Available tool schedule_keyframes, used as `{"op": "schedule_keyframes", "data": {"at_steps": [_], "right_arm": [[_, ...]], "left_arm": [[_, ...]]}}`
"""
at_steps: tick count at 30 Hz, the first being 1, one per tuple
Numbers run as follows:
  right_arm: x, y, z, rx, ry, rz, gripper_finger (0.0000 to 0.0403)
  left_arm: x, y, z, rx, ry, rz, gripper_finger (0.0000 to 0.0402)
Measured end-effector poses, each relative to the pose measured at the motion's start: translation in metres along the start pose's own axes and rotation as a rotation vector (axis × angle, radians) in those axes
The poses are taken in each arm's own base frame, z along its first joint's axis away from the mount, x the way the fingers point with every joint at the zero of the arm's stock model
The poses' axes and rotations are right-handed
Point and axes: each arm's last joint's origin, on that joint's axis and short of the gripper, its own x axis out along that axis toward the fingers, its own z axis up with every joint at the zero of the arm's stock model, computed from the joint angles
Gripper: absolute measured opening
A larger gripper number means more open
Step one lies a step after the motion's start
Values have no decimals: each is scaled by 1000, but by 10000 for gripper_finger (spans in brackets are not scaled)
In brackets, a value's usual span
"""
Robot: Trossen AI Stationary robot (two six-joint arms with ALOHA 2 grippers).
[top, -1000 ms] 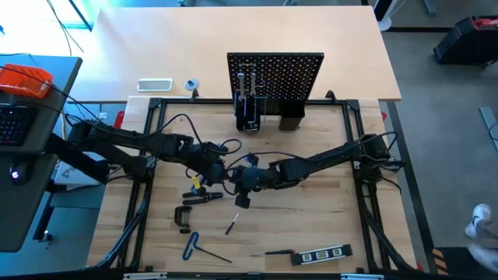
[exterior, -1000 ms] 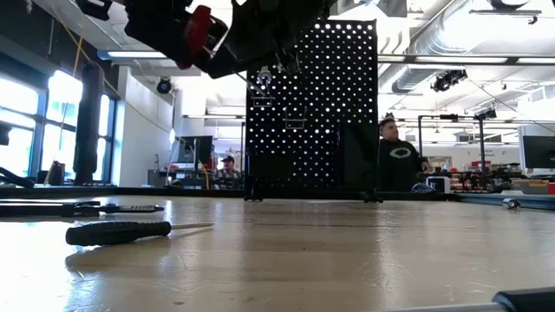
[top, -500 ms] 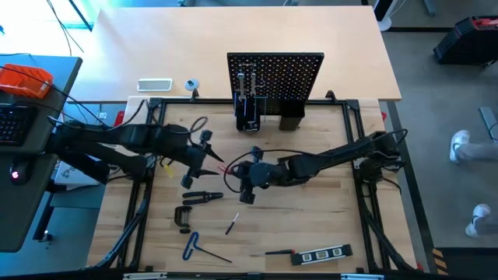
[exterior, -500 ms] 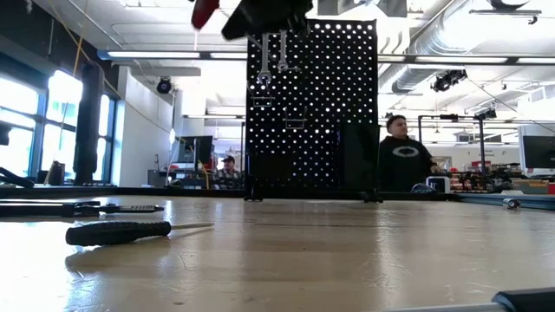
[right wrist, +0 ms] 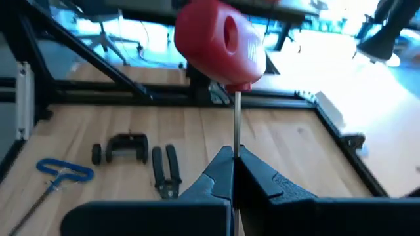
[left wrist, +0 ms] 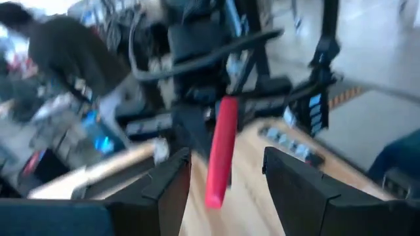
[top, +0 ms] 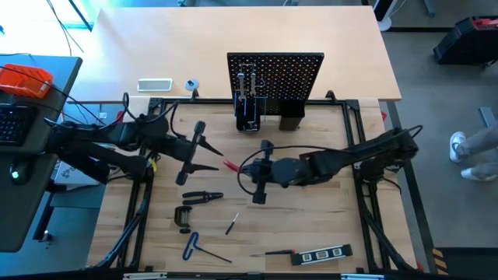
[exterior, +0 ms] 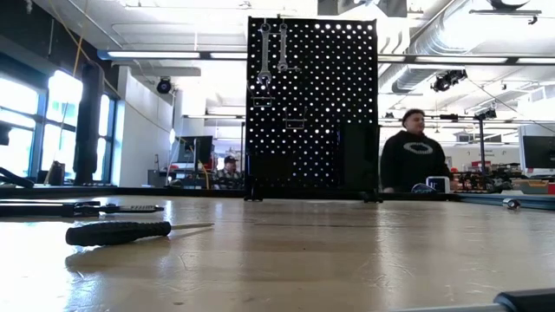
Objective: Hang tools onto peg board
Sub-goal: Put the Allen wrench into the right bin on the pegboard
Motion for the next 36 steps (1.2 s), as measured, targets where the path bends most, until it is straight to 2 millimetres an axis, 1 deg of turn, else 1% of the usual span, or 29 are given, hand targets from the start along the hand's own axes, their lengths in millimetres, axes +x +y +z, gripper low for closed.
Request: {"op": "schedule_keyframes", "data": {"at_steps": [6, 13, 19, 25, 32, 36], "right_arm": [[-24, 0, 18, -44, -105, 19, 0], [-39, 1, 32, -105, -212, 16, 0], [-39, 1, 33, -119, -217, 17, 0], [-39, 1, 32, -121, -214, 20, 0], [-39, 1, 32, -128, -215, 19, 0], [-39, 1, 32, -128, -215, 19, 0]], "left_arm": [[10, 3, 7, 19, -111, 2, 186], [30, 6, 14, -6, -270, -54, 186], [49, 8, 13, -19, -349, -49, 186], [58, 10, 14, -9, -411, -37, 184], [68, 9, 7, -18, -386, -49, 144], [68, 10, 9, -14, -398, -44, 130]]}}
